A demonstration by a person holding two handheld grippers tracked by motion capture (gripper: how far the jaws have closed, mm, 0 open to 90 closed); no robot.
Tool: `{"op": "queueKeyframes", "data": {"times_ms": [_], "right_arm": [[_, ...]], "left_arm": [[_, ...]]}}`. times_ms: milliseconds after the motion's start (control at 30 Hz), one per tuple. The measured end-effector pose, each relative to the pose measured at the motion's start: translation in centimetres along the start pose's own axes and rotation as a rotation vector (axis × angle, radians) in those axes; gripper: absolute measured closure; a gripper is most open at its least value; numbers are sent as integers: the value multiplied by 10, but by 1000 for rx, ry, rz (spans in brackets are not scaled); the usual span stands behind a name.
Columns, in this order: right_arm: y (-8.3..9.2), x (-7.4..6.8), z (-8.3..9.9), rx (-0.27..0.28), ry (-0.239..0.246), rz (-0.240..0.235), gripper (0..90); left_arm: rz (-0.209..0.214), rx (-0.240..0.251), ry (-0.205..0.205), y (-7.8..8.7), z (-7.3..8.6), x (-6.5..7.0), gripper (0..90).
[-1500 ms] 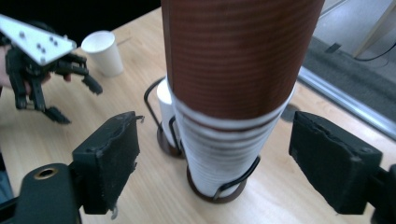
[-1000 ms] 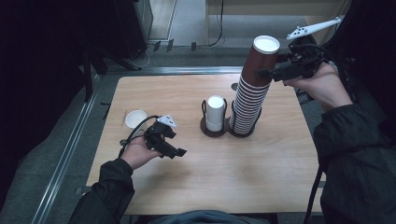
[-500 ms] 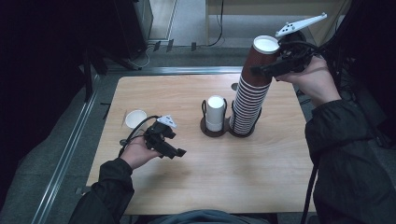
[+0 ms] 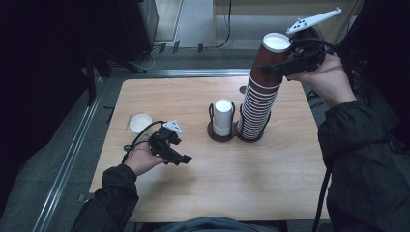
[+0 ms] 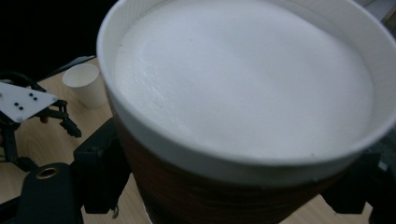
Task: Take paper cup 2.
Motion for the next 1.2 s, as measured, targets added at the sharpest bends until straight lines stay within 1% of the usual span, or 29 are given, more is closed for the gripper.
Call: {"op": "queueKeyframes", "data": {"times_ms": [33,67,100,167,233,267,333,367,400,433,467,500,533,567,600,667,733,767,833,867,933,1000,1033,1067,1100,1133,1200], "right_arm": [[3,0,-4,16,-4,-2,171],[6,-1,-7,18,-2,-2,171],[9,-2,-11,18,11,1,172],[10,-3,-12,17,15,4,173],[14,-4,-16,22,28,18,176],[17,-5,-19,24,18,18,177],[22,-4,-24,34,14,32,179],[24,-6,-27,37,12,28,179],[27,-7,-29,39,17,27,179],[33,-10,-35,43,38,39,179],[33,-10,-35,43,38,39,179],[39,-12,-40,51,52,43,178],[39,-12,-40,51,52,43,178],[42,-12,-42,52,54,46,178],[47,-12,-45,40,60,65,178],[49,-14,-47,42,59,60,178],[54,-16,-49,43,66,64,178],[60,-20,-53,53,73,58,178],[62,-21,-55,56,79,61,178],[68,-25,-58,52,91,70,178],[72,-26,-60,51,101,72,178],[78,-33,-63,47,109,66,178],[81,-35,-64,45,112,63,178],[87,-45,-68,49,127,50,177],[88,-49,-69,53,124,38,177],[88,-49,-69,53,124,38,177],[90,-60,-68,48,120,-15,176]], "left_arm": [[0,-2,2,0,0,0,131],[0,-5,3,0,1,-1,131],[0,-6,2,0,1,-1,131],[1,-5,3,0,1,-1,131],[-1,-2,5,0,1,-1,131],[-1,-2,7,-1,1,-1,131],[-3,-4,12,-1,1,-3,132],[0,-4,13,-1,1,-3,132],[-1,-4,14,-1,1,-3,132],[-1,-3,19,-1,1,-3,132],[-1,-3,19,-1,1,-3,130],[3,-7,30,-1,1,-3,112],[6,-13,34,-1,2,-4,112],[10,-13,43,-1,2,-4,93],[14,-14,48,-1,2,-4,88],[19,-16,54,-1,2,-3,81],[24,-14,60,-2,2,-4,79],[33,-10,67,-1,2,-3,72],[34,-3,75,-1,1,-4,71],[38,8,85,0,0,-4,69],[43,10,83,1,0,-4,57],[34,9,69,1,0,-4,14],[34,8,70,1,0,-3,14],[41,16,82,1,-1,-3,14],[48,23,87,1,-2,-3,14],[48,23,87,1,-2,-3,14],[48,45,101,3,-4,-3,14]]}}
Point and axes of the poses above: each handheld gripper's, and its own axes: y roughly backward along the jaws, z roughly out of its underside, x roughly to its right, the point moved 10 cm from there along -y, roughly forward along the jaws, and after that the axes turned 4 degrees about -z, right-handed, at the moved point
